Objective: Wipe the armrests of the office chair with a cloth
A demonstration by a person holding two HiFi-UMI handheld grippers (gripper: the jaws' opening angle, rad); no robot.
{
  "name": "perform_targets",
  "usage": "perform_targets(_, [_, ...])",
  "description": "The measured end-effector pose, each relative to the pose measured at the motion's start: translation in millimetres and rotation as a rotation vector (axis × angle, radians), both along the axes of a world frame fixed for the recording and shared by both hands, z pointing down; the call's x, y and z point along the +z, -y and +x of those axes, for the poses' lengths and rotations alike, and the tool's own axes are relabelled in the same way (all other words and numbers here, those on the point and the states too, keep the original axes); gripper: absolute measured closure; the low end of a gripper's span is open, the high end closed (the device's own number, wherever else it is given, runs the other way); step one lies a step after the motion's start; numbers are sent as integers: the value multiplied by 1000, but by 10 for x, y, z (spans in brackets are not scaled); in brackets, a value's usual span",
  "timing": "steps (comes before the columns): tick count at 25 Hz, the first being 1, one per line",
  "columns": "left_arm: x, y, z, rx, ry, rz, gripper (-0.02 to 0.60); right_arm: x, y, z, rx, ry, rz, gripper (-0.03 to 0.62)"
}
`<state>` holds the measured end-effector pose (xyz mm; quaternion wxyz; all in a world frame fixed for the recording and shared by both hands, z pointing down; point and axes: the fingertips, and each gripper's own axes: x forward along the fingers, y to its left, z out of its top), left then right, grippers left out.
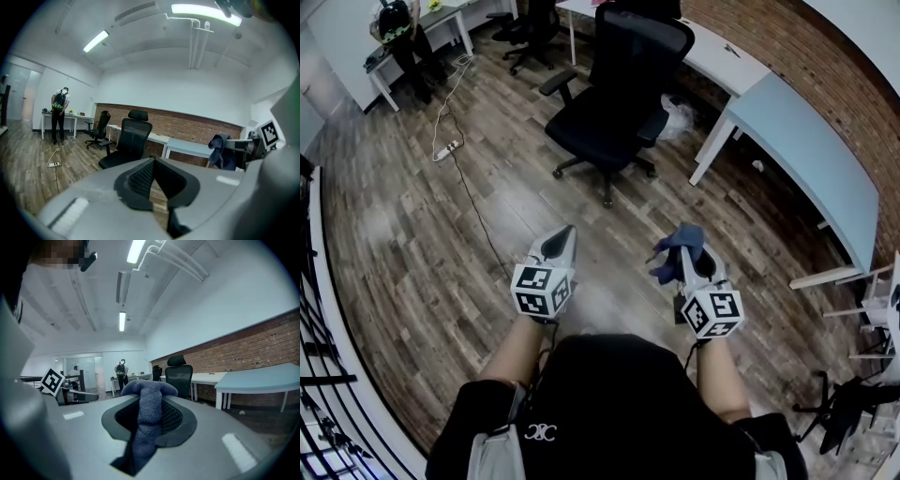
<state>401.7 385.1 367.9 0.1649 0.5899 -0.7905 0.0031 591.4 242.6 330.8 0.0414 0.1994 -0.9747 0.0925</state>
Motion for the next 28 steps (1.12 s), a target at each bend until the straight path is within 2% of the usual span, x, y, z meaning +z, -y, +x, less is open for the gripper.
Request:
perform_targets(8, [-13,-89,-448,23,-18,10,575,-77,-175,-362,26,-15,35,516])
perform_targets(15, [88,-73,-521,26,-39,15,575,19,-112,-437,36,-22,17,516])
perform_targets(21, [172,213,-663,20,-32,-16,575,157,257,-649,22,-12,-12,515])
perform_targets(28, [146,821,-1060,-9,-46,-12,575,136,959,-1102,1,15,-6,514])
